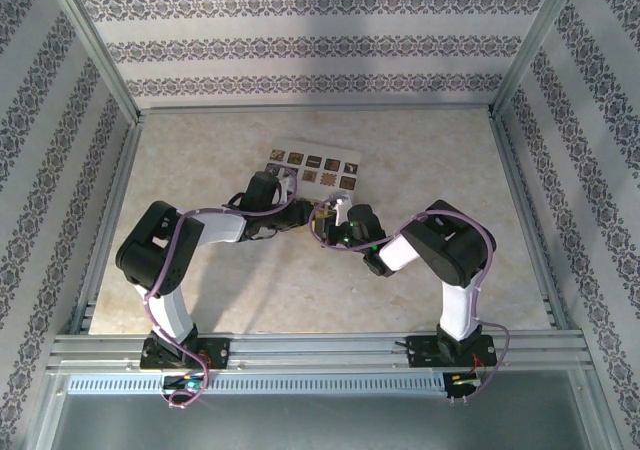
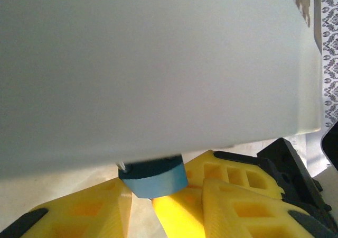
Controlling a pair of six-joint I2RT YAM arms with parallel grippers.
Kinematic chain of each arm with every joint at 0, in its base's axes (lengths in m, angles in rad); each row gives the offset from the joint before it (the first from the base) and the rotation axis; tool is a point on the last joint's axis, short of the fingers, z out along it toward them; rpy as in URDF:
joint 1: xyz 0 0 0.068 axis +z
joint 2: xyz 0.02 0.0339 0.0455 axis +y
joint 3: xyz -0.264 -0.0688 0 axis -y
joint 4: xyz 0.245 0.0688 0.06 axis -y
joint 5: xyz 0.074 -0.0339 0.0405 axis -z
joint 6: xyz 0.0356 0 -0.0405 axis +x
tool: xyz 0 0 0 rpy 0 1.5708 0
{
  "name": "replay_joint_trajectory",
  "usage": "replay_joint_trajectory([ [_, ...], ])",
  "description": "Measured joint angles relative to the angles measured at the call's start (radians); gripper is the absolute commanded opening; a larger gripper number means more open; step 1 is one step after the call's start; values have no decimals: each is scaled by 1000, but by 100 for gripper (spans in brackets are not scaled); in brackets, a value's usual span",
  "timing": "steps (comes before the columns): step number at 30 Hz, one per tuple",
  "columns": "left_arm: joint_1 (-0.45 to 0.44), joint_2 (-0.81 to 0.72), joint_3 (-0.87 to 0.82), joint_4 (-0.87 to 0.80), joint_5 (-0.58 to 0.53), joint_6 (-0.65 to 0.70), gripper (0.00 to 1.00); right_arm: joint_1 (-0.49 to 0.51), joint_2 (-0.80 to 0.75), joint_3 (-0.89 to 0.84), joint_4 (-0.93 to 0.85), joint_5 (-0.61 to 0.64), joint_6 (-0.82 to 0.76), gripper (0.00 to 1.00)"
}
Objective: Unlock the padlock with the key
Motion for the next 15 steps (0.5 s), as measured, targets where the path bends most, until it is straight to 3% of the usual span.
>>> replay_joint_trajectory([
  [8,2,-40,-63,52,-13,-21,56,-8,34,-6,58,-8,21,0],
  [15,30,-247,-151,45,-39,-22,62,-13,34,-14,77,-3,31,0],
])
